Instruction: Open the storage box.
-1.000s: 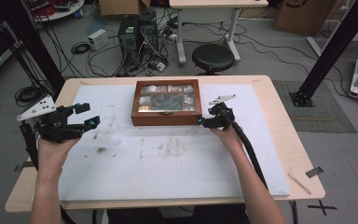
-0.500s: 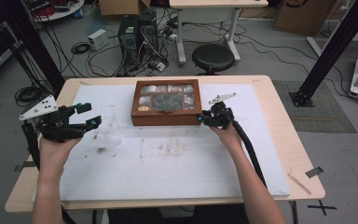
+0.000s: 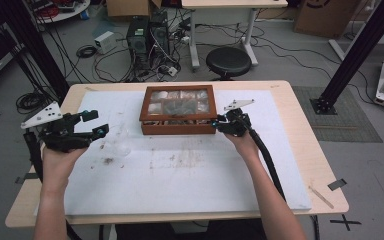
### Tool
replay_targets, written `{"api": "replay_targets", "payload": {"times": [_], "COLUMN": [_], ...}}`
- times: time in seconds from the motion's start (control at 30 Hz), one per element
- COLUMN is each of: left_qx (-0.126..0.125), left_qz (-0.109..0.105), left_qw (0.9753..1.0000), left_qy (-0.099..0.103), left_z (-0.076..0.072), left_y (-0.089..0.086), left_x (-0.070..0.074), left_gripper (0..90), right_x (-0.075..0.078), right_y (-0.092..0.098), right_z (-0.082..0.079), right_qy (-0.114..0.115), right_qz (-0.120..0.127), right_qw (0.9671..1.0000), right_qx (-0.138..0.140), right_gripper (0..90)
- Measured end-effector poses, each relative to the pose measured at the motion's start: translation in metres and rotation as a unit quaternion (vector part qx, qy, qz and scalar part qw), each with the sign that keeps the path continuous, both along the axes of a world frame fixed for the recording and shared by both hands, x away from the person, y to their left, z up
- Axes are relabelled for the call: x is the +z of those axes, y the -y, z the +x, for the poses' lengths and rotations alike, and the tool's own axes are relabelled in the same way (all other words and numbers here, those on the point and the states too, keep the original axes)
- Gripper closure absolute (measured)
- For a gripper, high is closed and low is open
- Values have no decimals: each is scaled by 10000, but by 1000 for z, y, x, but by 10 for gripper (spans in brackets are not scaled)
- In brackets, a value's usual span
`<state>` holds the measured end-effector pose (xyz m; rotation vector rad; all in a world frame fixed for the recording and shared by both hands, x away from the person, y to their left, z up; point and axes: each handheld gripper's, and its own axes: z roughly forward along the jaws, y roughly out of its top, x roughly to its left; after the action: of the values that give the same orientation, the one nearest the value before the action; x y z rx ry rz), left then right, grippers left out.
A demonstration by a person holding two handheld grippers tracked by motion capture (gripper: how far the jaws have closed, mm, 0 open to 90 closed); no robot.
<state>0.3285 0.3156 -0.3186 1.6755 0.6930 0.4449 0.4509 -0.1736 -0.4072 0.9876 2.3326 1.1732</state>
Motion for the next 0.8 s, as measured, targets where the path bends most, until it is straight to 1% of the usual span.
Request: {"api": "replay_targets", "payload": {"times": [0.07,0.13,0.2,0.33,0.37,0.4,0.43,0.47,0.6,0.7,0.73,0.8], "left_qx": [1,7,-1,-7,-4,-6,-2,-6,1,-7,-15,-23], "left_qz": [-5,-16,-9,-15,-25,-22,-25,-21,-54,-39,-31,-32], "left_qw": [10000,10000,10000,10000,10000,10000,10000,10000,10000,10000,10000,10000], "left_qy": [0,-3,0,-9,-10,-6,-4,6,5,5,9,2], "left_z": [0,-1,-1,-1,-1,-1,-2,-2,-2,-2,-2,-1], "left_y": [0,0,-1,-1,-2,-2,-2,-3,-3,-3,-3,-3], "left_x": [0,0,0,0,0,0,1,1,1,1,1,1], "left_gripper": [279,278,278,278,278,278,279,278,278,278,278,278], "right_x": [3,4,6,9,10,11,11,13,16,20,22,23], "right_y": [-2,-3,-3,-5,-6,-6,-7,-8,-8,-8,-8,-8], "right_z": [0,0,1,2,2,2,2,3,3,4,4,4], "right_qy": [116,153,211,252,252,293,316,309,362,408,466,481], "right_qz": [-14,19,32,-11,-12,-39,-128,-104,-103,-125,-122,-149], "right_qw": [9999,9998,9996,9993,9993,9989,9984,9986,9984,9982,9980,9979], "right_qx": [-102,-124,-206,-286,-292,-369,-445,-423,-426,-417,-415,-415], "right_gripper": [629,629,629,617,588,533,527,544,553,553,553,553]}}
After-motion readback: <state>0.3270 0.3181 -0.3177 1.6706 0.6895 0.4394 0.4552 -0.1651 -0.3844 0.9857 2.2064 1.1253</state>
